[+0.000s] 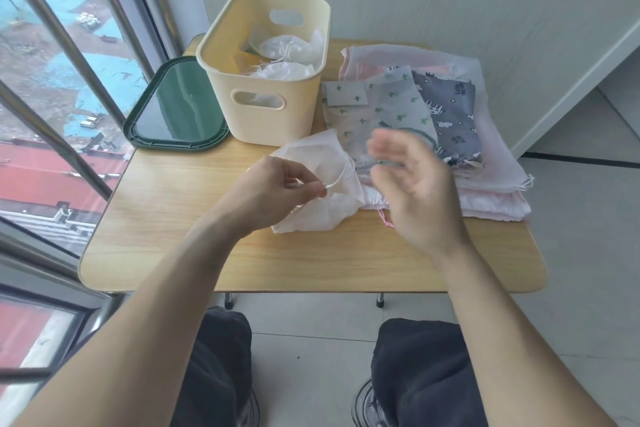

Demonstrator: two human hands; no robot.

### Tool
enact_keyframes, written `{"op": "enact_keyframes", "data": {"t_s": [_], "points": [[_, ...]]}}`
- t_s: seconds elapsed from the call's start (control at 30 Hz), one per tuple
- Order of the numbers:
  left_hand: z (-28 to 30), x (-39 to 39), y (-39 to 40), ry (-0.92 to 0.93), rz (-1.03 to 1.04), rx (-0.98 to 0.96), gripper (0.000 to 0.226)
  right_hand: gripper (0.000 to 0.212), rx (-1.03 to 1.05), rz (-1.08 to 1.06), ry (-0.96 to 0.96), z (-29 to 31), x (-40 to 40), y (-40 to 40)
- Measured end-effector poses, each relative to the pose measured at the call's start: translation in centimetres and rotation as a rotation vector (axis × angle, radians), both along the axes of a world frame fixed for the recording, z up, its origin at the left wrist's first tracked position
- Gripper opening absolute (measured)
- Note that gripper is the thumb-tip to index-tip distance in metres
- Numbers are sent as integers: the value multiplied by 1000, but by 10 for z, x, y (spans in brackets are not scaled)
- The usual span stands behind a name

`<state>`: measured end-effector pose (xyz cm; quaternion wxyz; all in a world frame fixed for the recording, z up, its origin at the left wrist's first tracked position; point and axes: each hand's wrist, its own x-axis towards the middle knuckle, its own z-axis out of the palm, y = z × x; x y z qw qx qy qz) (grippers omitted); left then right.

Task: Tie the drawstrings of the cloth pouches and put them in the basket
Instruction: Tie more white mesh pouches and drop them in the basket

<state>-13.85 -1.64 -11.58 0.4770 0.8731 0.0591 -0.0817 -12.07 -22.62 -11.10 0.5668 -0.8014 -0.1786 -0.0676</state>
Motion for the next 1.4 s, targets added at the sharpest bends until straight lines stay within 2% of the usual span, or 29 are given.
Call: {"op": "enact_keyframes", "data": {"t_s": [0.1, 0.2, 0.3, 0.53, 0.67, 0.77, 0.83, 1.03, 1.17, 1.3, 1.4], "points": [[1, -2, 1, 5, -58, 4, 10, 37, -329, 224, -26, -10, -4, 7], [2, -3, 1, 16, -85, 31, 8, 30, -460, 255, -26, -16, -3, 12], [4, -3, 2, 0, -74, 88, 8, 20, -445, 195, -58, -14, 0, 11], [10, -5, 6, -44, -44, 94, 8, 3, -330, 174, 40, -6, 6, -1], [9, -6, 4, -57, -46, 117, 12, 7, -295, 190, 103, -4, 4, 0], [6, -5, 4, -118, -7, 193, 12, 9, -187, 217, 272, -2, 5, -1], [5, -5, 5, -136, -6, 233, 12, 10, -201, 243, 316, -1, 5, -2], [2, -5, 7, -179, -31, 334, 16, 13, -405, 151, 191, -4, 7, -7], [-1, -7, 12, -231, -122, 358, 17, 13, -409, 148, 118, -5, 5, -7], [0, -6, 9, -302, -113, 412, 20, 11, -356, 155, 32, 0, 6, -7], [6, -6, 8, -379, -53, 283, 18, 15, -328, 161, 46, 6, 11, -15]]}}
